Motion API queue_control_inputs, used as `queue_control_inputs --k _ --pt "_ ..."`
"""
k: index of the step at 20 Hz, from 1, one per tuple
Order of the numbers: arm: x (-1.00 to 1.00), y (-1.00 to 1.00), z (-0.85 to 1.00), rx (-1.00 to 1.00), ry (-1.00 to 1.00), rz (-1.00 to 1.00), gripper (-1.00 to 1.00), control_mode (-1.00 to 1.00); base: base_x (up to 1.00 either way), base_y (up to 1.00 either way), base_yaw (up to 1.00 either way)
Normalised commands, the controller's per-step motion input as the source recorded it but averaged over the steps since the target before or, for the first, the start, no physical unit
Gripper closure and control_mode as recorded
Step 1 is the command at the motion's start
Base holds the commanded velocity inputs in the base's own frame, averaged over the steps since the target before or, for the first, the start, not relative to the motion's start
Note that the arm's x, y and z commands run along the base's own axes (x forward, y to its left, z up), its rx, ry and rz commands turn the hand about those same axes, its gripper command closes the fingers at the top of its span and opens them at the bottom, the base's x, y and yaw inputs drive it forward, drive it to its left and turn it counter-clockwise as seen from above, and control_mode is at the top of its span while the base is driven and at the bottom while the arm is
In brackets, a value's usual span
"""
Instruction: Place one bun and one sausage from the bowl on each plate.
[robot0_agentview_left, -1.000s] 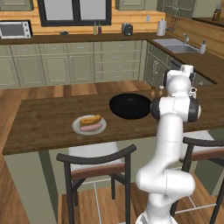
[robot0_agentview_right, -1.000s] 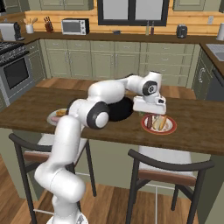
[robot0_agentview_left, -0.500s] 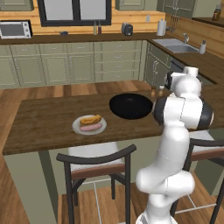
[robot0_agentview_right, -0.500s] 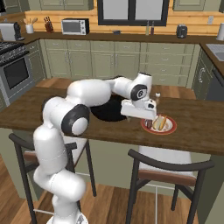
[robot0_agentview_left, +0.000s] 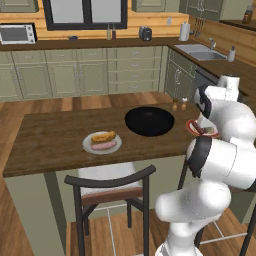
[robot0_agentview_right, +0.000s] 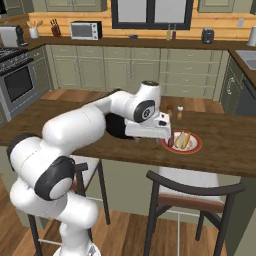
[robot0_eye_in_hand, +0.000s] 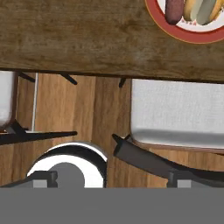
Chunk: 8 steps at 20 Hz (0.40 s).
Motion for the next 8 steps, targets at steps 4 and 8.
queue_control_inputs --k 4,8 --pt "0.0 0.57 0.2 0.0 0.0 0.1 -1.0 -1.0 0.0 0.0 0.0" --pt "0.04 0.69 0.2 0.0 0.0 0.07 -1.0 -1.0 0.0 0.0 0.0"
